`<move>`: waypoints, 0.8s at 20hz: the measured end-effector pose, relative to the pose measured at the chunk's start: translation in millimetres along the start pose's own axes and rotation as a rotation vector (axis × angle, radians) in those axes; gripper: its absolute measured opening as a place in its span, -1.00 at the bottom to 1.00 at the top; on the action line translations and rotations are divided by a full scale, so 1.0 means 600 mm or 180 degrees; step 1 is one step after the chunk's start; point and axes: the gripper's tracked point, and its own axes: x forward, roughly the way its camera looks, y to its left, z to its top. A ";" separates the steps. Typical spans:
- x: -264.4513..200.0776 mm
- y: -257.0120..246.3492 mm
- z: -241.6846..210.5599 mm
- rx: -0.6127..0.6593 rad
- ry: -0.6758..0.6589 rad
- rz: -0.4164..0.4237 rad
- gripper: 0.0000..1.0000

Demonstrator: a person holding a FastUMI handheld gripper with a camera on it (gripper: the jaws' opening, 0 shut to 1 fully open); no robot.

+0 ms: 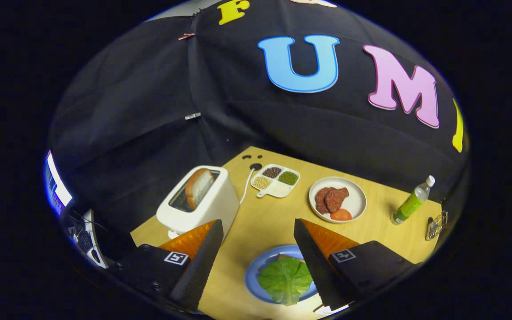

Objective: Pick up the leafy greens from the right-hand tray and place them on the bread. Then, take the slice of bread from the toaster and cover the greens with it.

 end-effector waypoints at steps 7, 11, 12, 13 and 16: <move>0.091 0.110 0.063 -0.0105 -0.0120 0.0235 0.99; 0.153 0.148 0.054 -0.0090 -0.0015 0.0298 0.99; 0.170 0.153 0.048 -0.0094 0.0015 0.0298 0.99; 0.187 0.158 0.042 -0.0113 0.0053 0.0284 0.99; 0.227 0.172 0.023 -0.0152 0.0169 0.0242 1.00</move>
